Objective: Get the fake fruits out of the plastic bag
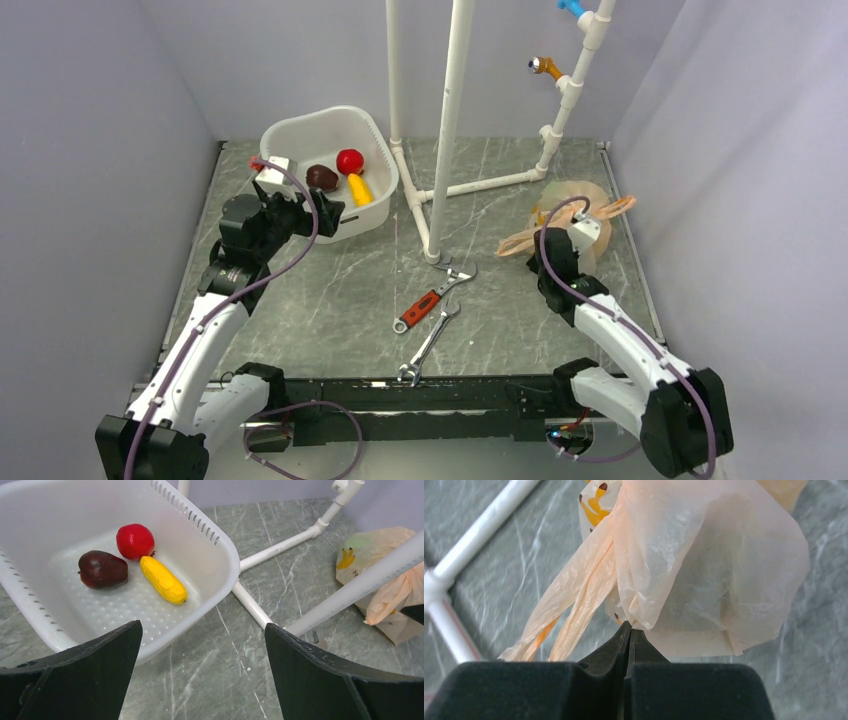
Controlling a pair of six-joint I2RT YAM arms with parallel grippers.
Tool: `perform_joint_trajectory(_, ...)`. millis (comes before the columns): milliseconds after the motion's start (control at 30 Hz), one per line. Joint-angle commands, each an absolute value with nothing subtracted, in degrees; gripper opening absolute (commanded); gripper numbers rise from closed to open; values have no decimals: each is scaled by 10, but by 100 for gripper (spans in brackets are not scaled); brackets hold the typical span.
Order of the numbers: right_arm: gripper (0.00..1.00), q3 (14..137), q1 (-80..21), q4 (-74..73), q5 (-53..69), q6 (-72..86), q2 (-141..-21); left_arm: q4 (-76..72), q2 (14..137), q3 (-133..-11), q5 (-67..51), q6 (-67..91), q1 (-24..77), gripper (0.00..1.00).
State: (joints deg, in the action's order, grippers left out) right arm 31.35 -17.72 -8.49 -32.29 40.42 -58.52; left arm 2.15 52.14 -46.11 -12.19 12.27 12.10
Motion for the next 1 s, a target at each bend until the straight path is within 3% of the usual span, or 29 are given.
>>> perform_joint_trajectory(0,0,298,-206,-184,-267,426,-509,27,516,-485,-126,109,126,99)
perform_joint_trajectory(300,0,249,-249,-244,-71,421,-382,33,505,-485,-135,84,133,99)
perform_joint_trajectory(467,0,230,-291,-263,-59,437,-346,43,521,-494,-147,81,139,99)
perform_joint_trajectory(800,0,233,-400,-213,38,440,-365,38,519,-488,-162,48,177,98)
perform_joint_trajectory(967,10,243,-483,-195,5,425,-408,40,514,-489,-174,39,198,98)
